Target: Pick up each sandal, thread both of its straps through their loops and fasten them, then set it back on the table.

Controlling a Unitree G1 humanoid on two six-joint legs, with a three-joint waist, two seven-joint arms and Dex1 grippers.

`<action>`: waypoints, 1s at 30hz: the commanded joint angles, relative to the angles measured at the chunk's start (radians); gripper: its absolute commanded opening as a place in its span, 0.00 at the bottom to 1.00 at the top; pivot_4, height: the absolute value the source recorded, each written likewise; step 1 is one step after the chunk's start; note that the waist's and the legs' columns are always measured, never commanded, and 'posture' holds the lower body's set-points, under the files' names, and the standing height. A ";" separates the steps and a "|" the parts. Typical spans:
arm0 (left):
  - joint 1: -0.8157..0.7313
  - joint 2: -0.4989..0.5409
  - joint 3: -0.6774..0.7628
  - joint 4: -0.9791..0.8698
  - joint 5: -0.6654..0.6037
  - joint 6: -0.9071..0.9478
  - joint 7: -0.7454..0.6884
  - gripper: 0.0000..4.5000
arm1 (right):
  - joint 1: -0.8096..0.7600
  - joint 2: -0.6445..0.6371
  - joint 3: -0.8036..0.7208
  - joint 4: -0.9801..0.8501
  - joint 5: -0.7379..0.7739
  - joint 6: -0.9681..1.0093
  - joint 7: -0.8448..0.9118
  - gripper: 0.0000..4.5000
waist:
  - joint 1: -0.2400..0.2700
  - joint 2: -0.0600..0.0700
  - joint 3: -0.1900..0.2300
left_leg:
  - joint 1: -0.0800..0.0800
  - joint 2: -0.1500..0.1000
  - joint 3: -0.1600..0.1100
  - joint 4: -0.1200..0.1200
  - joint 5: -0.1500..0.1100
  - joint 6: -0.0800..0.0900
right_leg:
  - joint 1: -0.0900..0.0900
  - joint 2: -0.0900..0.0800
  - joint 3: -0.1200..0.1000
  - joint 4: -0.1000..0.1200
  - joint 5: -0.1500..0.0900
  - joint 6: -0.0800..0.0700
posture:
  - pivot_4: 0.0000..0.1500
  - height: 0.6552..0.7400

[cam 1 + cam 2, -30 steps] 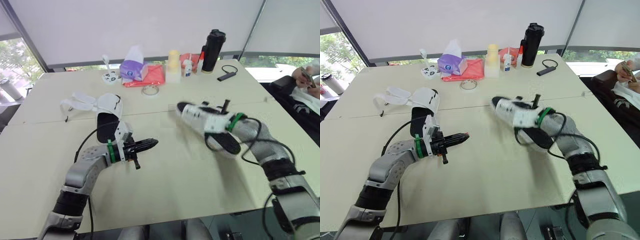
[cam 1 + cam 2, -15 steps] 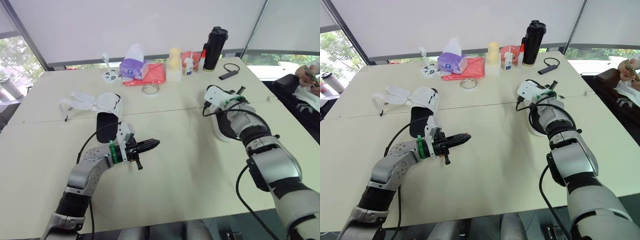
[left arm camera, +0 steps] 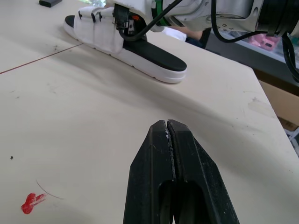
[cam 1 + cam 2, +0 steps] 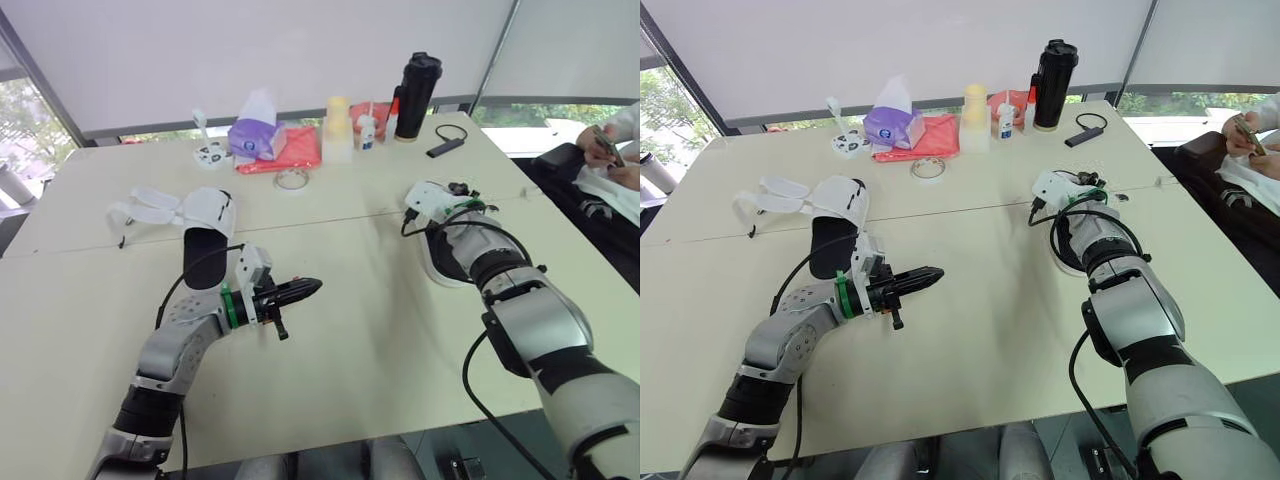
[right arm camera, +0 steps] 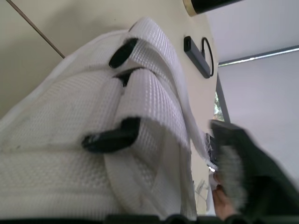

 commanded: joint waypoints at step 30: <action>-0.055 0.023 0.015 0.001 0.068 -0.134 0.044 0.00 | 0.487 -0.323 -0.426 -1.743 0.714 0.909 1.036 0.99 | 0.015 -0.001 0.000 | 0.002 0.002 0.000 0.002 0.000 0.000 | 0.003 -0.001 -0.001 0.000 -0.001 0.001 | 1.00 1.00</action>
